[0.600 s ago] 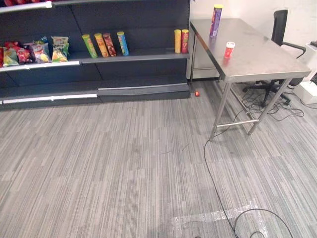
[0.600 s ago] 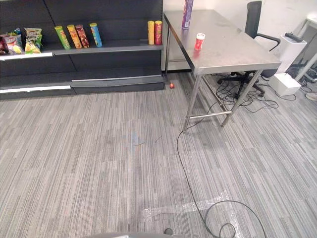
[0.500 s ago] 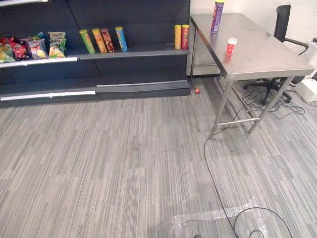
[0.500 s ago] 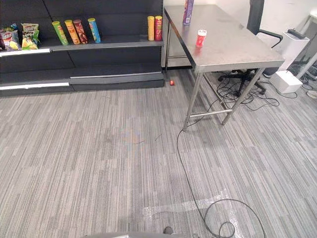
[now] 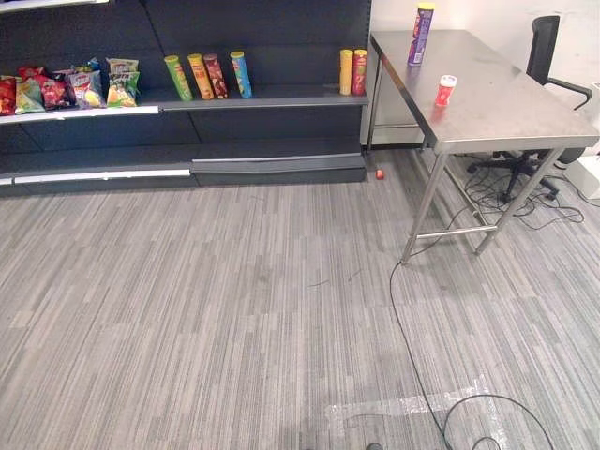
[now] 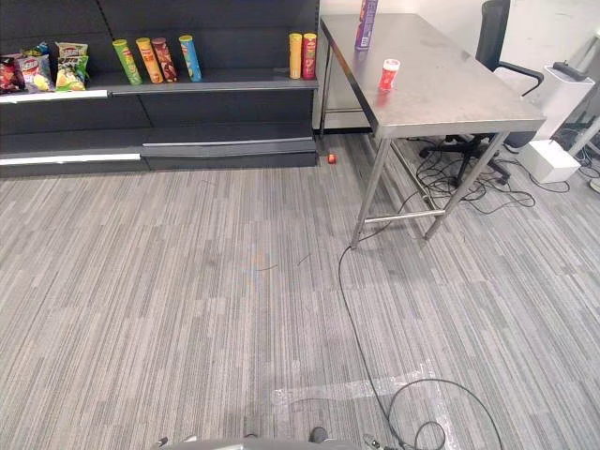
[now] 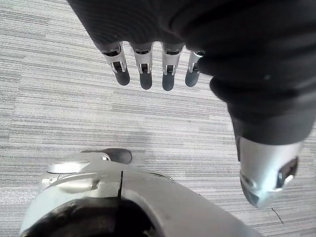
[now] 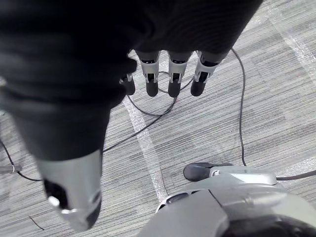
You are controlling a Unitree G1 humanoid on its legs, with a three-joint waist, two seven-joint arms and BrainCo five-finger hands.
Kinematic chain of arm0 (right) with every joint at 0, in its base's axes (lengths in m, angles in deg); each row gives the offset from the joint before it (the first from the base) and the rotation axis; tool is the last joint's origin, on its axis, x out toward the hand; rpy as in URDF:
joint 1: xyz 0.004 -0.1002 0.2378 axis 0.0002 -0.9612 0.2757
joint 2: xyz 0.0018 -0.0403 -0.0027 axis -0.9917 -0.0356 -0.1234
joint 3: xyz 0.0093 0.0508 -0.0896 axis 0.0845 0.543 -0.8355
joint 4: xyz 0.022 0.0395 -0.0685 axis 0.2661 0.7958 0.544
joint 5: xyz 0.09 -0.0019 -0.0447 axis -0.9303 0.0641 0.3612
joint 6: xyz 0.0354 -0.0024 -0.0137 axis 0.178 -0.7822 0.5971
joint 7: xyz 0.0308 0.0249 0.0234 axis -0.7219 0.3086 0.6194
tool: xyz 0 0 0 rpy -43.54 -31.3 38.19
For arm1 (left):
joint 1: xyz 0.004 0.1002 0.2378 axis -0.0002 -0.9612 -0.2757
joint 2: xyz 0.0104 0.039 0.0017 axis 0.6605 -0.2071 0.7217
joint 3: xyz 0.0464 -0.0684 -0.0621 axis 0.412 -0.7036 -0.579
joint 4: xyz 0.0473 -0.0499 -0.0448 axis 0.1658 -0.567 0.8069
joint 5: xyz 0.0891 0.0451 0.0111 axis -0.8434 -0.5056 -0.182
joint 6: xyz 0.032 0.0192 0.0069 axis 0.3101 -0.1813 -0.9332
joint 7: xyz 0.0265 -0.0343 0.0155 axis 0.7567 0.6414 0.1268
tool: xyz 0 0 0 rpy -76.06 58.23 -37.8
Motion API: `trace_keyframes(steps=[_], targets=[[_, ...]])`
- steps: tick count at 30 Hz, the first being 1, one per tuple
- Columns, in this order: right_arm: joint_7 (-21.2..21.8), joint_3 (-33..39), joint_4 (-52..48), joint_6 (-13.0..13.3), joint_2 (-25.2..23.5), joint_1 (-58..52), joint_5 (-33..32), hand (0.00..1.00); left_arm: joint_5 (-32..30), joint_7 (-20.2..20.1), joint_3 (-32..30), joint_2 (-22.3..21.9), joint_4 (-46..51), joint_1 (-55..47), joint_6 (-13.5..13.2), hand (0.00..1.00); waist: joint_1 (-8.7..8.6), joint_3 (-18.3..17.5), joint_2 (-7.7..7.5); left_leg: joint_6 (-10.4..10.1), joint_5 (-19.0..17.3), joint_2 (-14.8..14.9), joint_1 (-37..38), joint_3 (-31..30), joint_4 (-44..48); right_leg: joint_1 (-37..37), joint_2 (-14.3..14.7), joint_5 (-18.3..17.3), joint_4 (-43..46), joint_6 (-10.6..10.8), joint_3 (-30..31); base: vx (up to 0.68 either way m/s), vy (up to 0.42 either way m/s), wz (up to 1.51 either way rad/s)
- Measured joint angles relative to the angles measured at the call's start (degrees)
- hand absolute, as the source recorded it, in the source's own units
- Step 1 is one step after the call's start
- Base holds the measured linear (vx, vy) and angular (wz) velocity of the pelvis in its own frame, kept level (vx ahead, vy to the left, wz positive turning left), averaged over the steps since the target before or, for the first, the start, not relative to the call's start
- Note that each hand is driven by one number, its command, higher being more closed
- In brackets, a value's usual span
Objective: Put the gum and the chips on the shelf.
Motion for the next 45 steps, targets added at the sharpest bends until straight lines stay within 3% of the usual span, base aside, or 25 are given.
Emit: trace_keyframes(steps=[8,13,15,17,18,19,21,23,26,27,28,30,31,33,35,36,37,38,39,40,41,43,45], targets=[[-0.18,1.26,-0.01,-0.02,-0.15,-0.13,-0.11,0.0,0.37,0.41,0.03,-0.08,0.0,0.05,-0.48,0.0,-0.12,-0.23,-0.15,-0.06,0.63,-0.24,-3.71,-2.06,-0.32,-2.66,-0.38,-0.03,-0.13,-0.12,-2.69,-0.02,-0.008,0.14],[-0.18,1.77,-0.07,-0.01,-0.58,0.84,-1.17,0.0,1.01,0.3,-1.09,-0.03,0.56,0.38,-0.54,0.0,-0.23,0.94,-0.36,0.09,1.05,-0.19,-4.81,-3.9,0.11,-3.83,-0.62,-1.36,2.26,-1.53,-4.85,0.09,0.006,0.22],[-0.16,1.98,-0.3,0.0,-1.17,1.3,-1.19,0.0,3.21,-0.12,-3.0,0.0,0.82,0.53,-0.54,0.0,-0.14,2.12,-1.38,-0.97,-2.12,-0.08,-6.52,-4.17,6.24,-3.37,-1.11,-3.49,4.62,-1.68,-5.45,0.1,-0.001,0.2],[-0.05,2.81,-1.39,0.05,-2.04,1.34,-1.24,0.0,5.41,-0.64,-5.4,-0.25,3.33,0.08,-0.61,0.0,0.89,3.86,-2.48,-2.13,-6.8,0.49,-10.87,-2.14,21.15,-1.14,-1.68,-5.92,6.97,-2.24,-5.39,0.08,-0.007,0.09],[-0.06,2.95,-1.93,0.0,-2.26,1.29,-1.42,0.0,6.14,-0.69,-5.78,-0.3,3.85,0.12,-0.66,0.0,1.26,4.42,-2.64,-2.67,-7.3,0.74,-12.81,-1.59,26.36,-0.38,-1.8,-6.51,7.31,-2.49,-5.33,0.06,0.015,0.03],[-0.05,3.05,-2.56,0.05,-2.41,1.21,-2.49,0.0,7.71,-0.6,-6.29,-0.81,4.89,0.07,-0.69,0.0,1.78,5.16,-2.87,-2.69,-10.11,1.46,-16.08,-1.03,33.57,0.98,-2.02,-8.06,7.84,-3.22,-5.38,0.06,0.028,0.02],[-0.09,3.3,-2.88,0.09,-2.12,1.25,-3.76,0.0,12.04,-0.53,-6.52,-1.65,5.07,-0.06,-1.25,0.0,1.75,5.34,-2.17,-2.32,-11.57,2.67,-21.41,-1.26,36.26,2.47,-2.25,-9.88,8.49,-2.42,-5.75,0.11,0.09,0.1],[-0.07,3.25,-2.9,0.08,-2.03,1.24,-4.99,0.0,14.35,-0.49,-7.11,-2.26,5.44,-0.13,-1.98,0.0,1.91,5.37,-2.07,-2.0,-9.94,2.78,-24.6,-1.43,32.31,2.74,-3.22,-11.2,8.69,-0.84,-5.44,0.14,0.135,-0.07],[-0.12,3.08,-3.45,0.08,-1.56,1.22,-5.31,0.0,14.31,-0.41,-7.31,-3.03,5.6,-0.58,-2.4,0.0,2.72,5.22,-1.16,-2.42,-2.41,3.79,-27.3,-1.01,17.75,3.64,-4.76,-13.12,8.82,1.67,-2.9,0.33,0.266,-0.44],[-0.17,2.65,-3.3,0.02,-1.35,1.22,-5.25,0.0,14.32,-0.43,-7.7,-3.17,5.46,-0.6,-2.36,0.0,3.4,5.14,-1.18,-2.53,3.14,4.18,-26.81,0.31,16.79,4.58,-5.72,-14.0,8.84,2.52,-1.11,0.42,0.311,-0.77],[-0.15,2.62,-2.87,0.02,-1.88,1.34,-5.04,0.0,14.32,-0.54,-8.65,-2.57,5.42,-0.92,-2.43,0.0,4.15,4.22,-2.24,-0.22,4.6,2.64,-25.91,2.18,17.49,4.82,-8.01,-14.89,8.9,2.84,0.51,0.45,0.297,-0.73],[0.09,4.17,-2.15,-0.01,-3.55,2.27,-4.48,0.0,14.36,-0.31,-9.75,-2.11,5.41,-0.57,-3.12,0.0,4.0,3.37,-4.26,1.21,1.06,0.48,-26.08,4.19,19.9,3.76,-10.83,-13.16,11.29,2.35,3.02,0.54,0.23,-0.41],[0.12,5.46,-2.11,0.05,-4.06,2.17,-4.4,0.0,14.38,-0.32,-9.78,-1.78,5.02,-0.49,-3.15,0.0,3.62,2.86,-4.78,3.02,-0.73,-0.52,-25.54,5.13,22.5,3.22,-12.5,-12.59,14.65,3.17,5.53,0.58,0.264,-0.15],[0.28,7.8,-2.06,-0.1,-4.68,2.01,-4.44,0.0,14.47,-0.31,-9.79,-1.58,4.5,-0.37,-3.12,0.0,3.5,1.73,-4.96,4.5,-4.38,-1.38,-23.88,6.44,25.27,0.73,-13.94,-11.86,23.29,3.11,9.16,0.45,0.246,-0.14],[0.78,9.69,-2.27,0.02,-5.03,2.27,-4.54,0.0,14.4,-0.31,-9.63,-1.56,4.45,-0.49,-3.05,0.0,3.26,1.55,-4.73,4.95,-7.37,-1.86,-19.81,6.67,25.24,-3.3,-14.73,-7.31,36.74,2.47,11.43,0.44,0.219,-0.19],[1.22,10.75,-2.28,0.02,-5.13,2.47,-4.65,0.0,14.3,-0.32,-9.1,-1.24,4.38,-0.52,-2.96,0.0,2.99,1.59,-4.61,5.3,-9.39,-2.19,-16.03,6.95,23.69,-6.96,-15.71,-1.23,46.58,1.9,11.73,0.4,0.185,-0.1],[1.32,10.78,-2.28,0.05,-5.06,2.51,-4.69,0.0,14.26,-0.4,-8.66,-0.89,4.36,-0.58,-2.92,0.0,2.65,1.7,-4.53,5.64,-10.3,-2.65,-13.39,7.1,22.69,-9.39,-16.85,1.41,53.86,1.29,11.17,0.47,0.197,-0.06],[1.24,10.74,-2.3,0.23,-5.0,2.65,-5.86,0.0,14.13,-0.42,-8.41,-0.69,4.34,-0.62,-2.74,0.0,1.72,1.66,-4.58,5.69,-11.28,-3.19,-8.72,6.45,20.52,-12.98,-18.4,-0.75,63.61,-1.06,8.01,0.37,0.139,0.02],[1.21,10.67,-2.33,0.28,-5.04,2.68,-6.02,0.0,14.12,-0.42,-8.21,-0.66,4.32,-0.67,-2.72,0.0,1.67,1.65,-4.53,5.69,-11.29,-3.28,-7.59,6.39,19.74,-13.65,-18.5,-1.49,64.98,-1.36,7.19,0.46,0.113,-0.02],[1.05,10.59,-2.36,0.33,-4.9,2.6,-7.62,0.0,13.88,-0.42,-6.35,-0.27,4.32,-0.6,-2.7,0.0,1.53,1.82,-4.07,5.66,-11.27,-3.28,-2.29,6.17,15.8,-16.38,-18.19,-6.42,67.82,-1.07,3.45,0.37,0.067,-0.05],[0.99,10.57,-2.39,0.38,-4.71,2.56,-8.17,0.0,13.63,-0.44,-5.98,-0.25,4.32,-0.51,-2.71,0.0,1.48,1.85,-3.84,5.63,-11.29,-3.21,-0.63,6.05,14.55,-17.55,-17.85,-8.52,67.54,-1.04,1.81,0.36,0.046,-0.02],[0.99,10.63,-2.83,1.12,-4.02,2.38,-9.82,0.0,13.06,-0.62,-4.56,-0.49,4.2,0.27,-2.55,0.0,0.3,2.09,-2.39,5.33,-12.24,-1.91,3.01,4.82,12.23,-21.92,-15.22,-13.33,61.43,-1.3,-3.71,0.28,-0.031,0.24],[1.1,10.63,-3.85,1.56,-3.5,2.08,-10.7,0.0,13.03,-0.83,-4.51,-1.75,4.19,0.58,-2.29,0.0,-0.56,2.69,-0.01,4.58,-13.68,0.3,5.28,3.87,11.02,-25.65,-11.59,-13.25,50.33,-1.14,-6.52,0.44,-0.098,0.36]])
